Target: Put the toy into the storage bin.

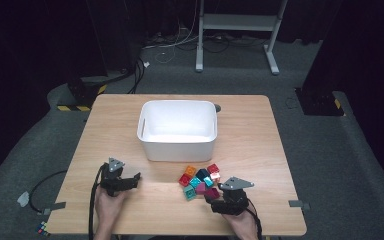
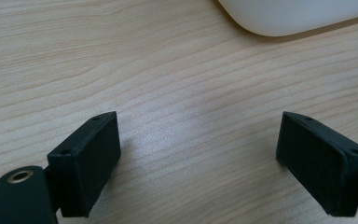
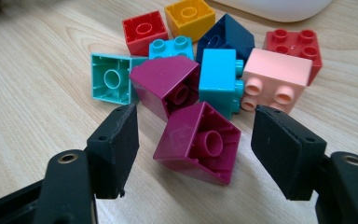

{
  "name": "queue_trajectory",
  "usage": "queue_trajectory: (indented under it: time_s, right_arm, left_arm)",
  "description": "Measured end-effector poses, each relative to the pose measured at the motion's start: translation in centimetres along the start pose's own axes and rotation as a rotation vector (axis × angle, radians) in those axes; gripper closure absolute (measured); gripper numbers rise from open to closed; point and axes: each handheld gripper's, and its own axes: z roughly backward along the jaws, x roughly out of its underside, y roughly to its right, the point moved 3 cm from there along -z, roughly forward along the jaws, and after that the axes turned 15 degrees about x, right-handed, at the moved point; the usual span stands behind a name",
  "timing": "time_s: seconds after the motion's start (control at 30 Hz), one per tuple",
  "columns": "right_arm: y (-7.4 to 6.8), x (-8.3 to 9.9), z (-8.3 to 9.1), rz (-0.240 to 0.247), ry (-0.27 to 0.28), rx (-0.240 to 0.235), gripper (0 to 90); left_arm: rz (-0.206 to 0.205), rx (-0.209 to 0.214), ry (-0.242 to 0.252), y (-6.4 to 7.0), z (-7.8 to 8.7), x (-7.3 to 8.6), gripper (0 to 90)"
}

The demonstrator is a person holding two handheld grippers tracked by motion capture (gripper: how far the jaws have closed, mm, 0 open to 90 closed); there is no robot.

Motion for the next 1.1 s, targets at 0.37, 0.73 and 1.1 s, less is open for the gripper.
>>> queue_trajectory:
  time_s: [0.37,0.73,1.1]
  right_arm:
    - [-0.5,0.1,-1.2,0.041,-0.029,0.037,38.4]
    - [-0.4,0.3,-1.0,0.058,-0.022,0.048,43.8]
    - [0.0,0.5,-0.6,0.062,-0.008,0.060,45.6]
  left_arm:
    - [0.000,0.000,0.000,0.0,0.0,0.0,13.6]
    - [0.000,0.000,0.000,0.0,0.0,0.0,13.6]
    - [0.001,0.000,0.000,0.0,0.0,0.0,13.6]
